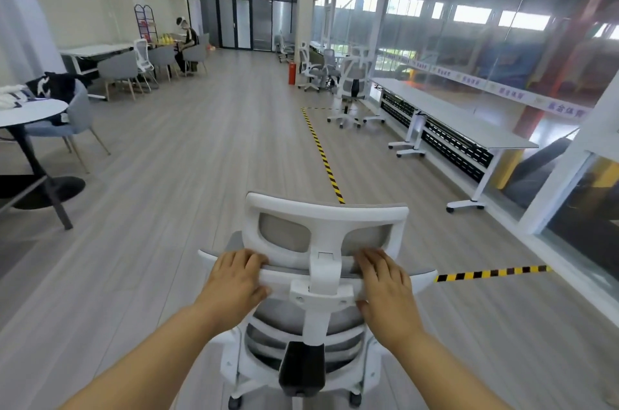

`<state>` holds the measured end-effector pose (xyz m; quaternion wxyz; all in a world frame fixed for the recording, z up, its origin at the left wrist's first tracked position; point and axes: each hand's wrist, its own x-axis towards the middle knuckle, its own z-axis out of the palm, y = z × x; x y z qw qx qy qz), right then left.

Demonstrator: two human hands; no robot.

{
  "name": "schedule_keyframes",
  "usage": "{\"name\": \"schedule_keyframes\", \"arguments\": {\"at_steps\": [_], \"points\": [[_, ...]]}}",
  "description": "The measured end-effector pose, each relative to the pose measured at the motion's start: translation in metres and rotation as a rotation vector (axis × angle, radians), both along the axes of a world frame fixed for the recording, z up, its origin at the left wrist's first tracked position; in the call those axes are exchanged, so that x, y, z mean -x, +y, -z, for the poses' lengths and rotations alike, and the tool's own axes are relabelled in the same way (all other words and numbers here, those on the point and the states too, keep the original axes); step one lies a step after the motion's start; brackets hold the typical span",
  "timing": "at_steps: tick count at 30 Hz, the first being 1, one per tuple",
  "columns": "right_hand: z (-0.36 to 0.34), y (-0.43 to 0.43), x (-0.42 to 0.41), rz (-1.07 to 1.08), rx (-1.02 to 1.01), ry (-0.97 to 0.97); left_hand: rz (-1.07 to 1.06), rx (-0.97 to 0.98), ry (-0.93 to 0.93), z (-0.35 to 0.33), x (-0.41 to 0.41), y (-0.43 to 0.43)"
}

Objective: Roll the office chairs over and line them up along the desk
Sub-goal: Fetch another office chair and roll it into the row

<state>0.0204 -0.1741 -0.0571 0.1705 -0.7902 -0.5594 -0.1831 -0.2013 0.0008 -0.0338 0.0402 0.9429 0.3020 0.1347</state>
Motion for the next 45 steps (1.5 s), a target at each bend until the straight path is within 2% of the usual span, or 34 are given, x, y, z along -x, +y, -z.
{"name": "schedule_keyframes", "arguments": {"at_steps": [21,28,40,45], "points": [[0.004,0.359,-0.318,0.127,-0.008,0.015,0.08,0.026,0.007,0.005,-0.345,0.384],[0.011,0.471,-0.456,0.117,-0.068,-0.005,0.067,0.006,-0.005,0.004,-0.48,0.49],[0.009,0.651,-0.696,0.118,-0.031,-0.002,0.086,-0.025,-0.005,0.004,-0.71,0.667],[0.011,0.729,-0.784,0.15,-0.051,-0.012,0.126,-0.032,-0.075,0.009,-0.804,0.755]]}}
